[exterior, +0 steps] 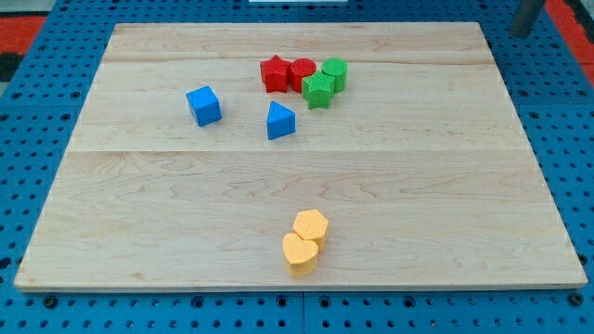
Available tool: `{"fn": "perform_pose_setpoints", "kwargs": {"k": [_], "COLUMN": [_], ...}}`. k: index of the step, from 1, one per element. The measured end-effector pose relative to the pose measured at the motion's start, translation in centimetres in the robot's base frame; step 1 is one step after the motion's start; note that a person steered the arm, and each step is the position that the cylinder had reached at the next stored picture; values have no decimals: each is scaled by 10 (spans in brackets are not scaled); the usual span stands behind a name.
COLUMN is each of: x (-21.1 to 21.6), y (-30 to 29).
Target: Move your arm separating yellow heart and yellow hexagon
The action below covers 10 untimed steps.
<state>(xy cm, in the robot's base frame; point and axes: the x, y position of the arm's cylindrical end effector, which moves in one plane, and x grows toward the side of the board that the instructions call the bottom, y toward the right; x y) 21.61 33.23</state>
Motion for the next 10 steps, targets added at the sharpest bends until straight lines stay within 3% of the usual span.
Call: {"fn": "perform_pose_setpoints", "kwargs": {"k": [1,4,8,10], "x": [14,150,329,397], "y": [-19,-38,-153,-217]}}
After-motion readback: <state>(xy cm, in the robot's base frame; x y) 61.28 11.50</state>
